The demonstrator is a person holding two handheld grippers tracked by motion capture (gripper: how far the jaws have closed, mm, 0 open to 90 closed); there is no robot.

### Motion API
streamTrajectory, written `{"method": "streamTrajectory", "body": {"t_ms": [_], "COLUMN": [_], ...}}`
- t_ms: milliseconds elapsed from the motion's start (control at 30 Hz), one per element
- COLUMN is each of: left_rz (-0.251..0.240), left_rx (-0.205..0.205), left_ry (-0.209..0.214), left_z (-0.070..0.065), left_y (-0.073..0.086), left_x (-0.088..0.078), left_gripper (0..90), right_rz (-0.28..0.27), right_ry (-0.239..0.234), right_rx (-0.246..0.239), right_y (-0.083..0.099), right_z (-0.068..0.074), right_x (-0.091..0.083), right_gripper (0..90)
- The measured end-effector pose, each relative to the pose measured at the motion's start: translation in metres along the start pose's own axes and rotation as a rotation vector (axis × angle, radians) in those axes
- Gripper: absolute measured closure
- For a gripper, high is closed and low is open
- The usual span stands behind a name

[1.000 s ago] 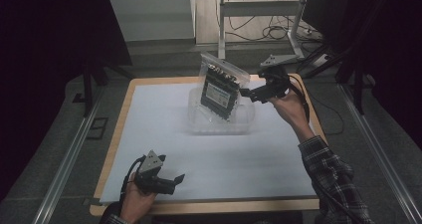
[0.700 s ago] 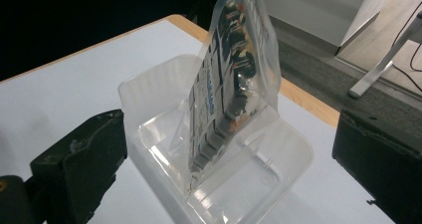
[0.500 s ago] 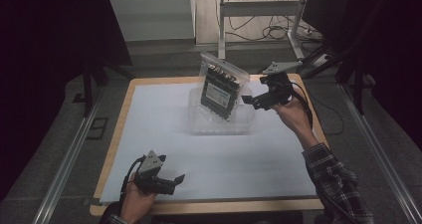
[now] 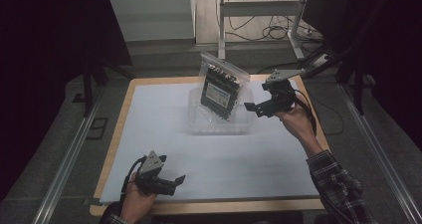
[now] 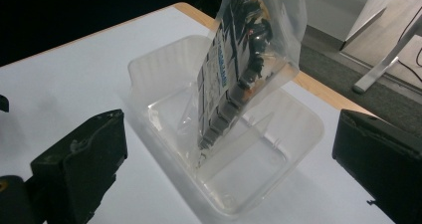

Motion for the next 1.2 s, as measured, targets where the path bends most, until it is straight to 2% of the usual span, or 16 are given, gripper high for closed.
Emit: {"method": "streamTrajectory", "body": {"t_ms": [300, 400, 533, 700, 833, 1200], "left_rz": [0.003, 0.002, -0.001, -0.003, -0.001, 0.005], "left_rx": [0.002, 0.002, 0.003, 0.005, 0.006, 0.014], "left_ry": [-0.004, -0.006, -0.009, -0.011, -0.012, -0.018], "left_z": [0.0, 0.0, 0.0, 0.0, -0.001, -0.001], "left_y": [0.0, 0.0, 0.0, 0.0, 0.0, 0.0], "left_x": [0.0, 0.0, 0.0, -0.001, 0.0, 0.0], "left_gripper": [3.5, 3.5, 3.6, 3.6, 3.6, 3.9], "right_rz": [0.004, 0.007, 0.001, -0.039, -0.058, -0.043], "right_ry": [0.033, 0.044, 0.04, 0.011, 0.014, 0.022], "right_rx": [-0.003, -0.017, -0.016, -0.026, -0.024, 0.006], "right_y": [0.006, 0.009, 0.012, 0.018, 0.023, 0.041], "right_z": [0.005, 0.008, 0.01, 0.014, 0.015, 0.02], "right_x": [-0.009, -0.014, -0.016, -0.021, -0.025, -0.029], "right_gripper": [0.6, 0.4, 0.2, 0.0, 0.1, 0.1]}}
Point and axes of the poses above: each handheld gripper's, and its own axes: x roughly forward along the jaws, y roughly out of its underside, z roughly to its left, the point moved 2 cm from there along x, roughly forward along the jaws, and after that the axes turned 1 degree about -y, right-handed, at the moved point
